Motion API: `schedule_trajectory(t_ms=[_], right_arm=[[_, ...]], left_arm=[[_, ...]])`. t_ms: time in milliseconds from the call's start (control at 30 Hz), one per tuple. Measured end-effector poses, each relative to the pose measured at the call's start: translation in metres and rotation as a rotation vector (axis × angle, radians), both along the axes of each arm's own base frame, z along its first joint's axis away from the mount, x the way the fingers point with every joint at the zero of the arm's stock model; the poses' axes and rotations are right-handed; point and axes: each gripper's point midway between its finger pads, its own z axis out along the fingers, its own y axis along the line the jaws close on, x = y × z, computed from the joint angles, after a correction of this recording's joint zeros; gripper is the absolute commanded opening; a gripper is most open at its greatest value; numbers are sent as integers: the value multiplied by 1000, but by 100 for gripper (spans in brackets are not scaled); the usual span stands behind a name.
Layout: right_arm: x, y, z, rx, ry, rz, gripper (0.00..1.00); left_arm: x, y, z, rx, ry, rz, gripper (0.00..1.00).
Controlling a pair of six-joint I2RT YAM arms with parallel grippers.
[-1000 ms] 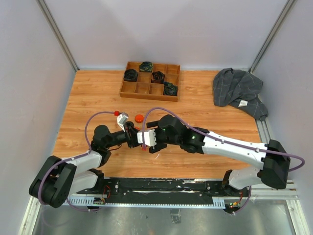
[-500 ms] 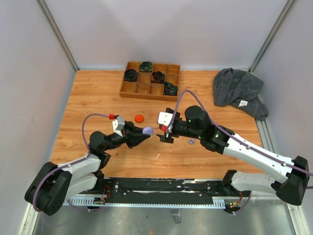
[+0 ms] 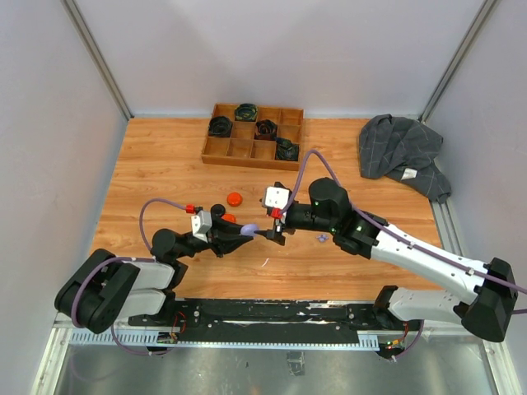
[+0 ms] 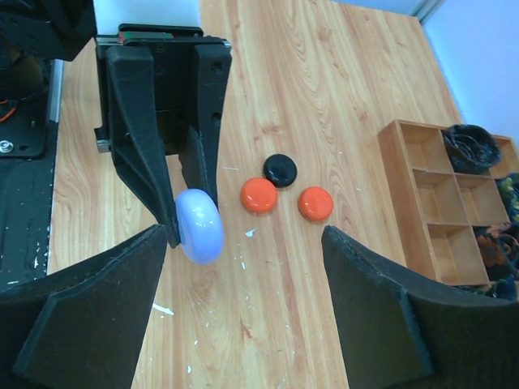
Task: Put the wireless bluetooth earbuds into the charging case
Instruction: Open the charging case.
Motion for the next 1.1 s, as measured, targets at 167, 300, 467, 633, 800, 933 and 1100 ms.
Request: schedule_trajectory(t_ms=[167, 300, 467, 633, 800, 933, 1100], right_arm=[[-5, 7, -14, -11, 23, 46, 79], [-2, 13, -28, -40, 40, 54, 79], [2, 15, -43, -77, 44, 51, 79], [7, 14, -45, -89, 33, 23, 78], [10, 13, -45, -95, 23, -6, 78], [12, 11, -43, -94, 15, -26, 78], [17, 6, -33, -78, -8, -68, 78]], left_arm=[[-2, -1, -2, 12, -21, -13, 0], [-5, 0, -2, 12, -30, -17, 0], [-9, 0, -3, 13, -28, -23, 1], [-9, 0, -2, 11, -32, -25, 0], [-9, -1, -1, 9, -33, -23, 0], [-8, -1, -1, 8, -35, -17, 0], [-8, 0, -1, 8, -37, -15, 0]])
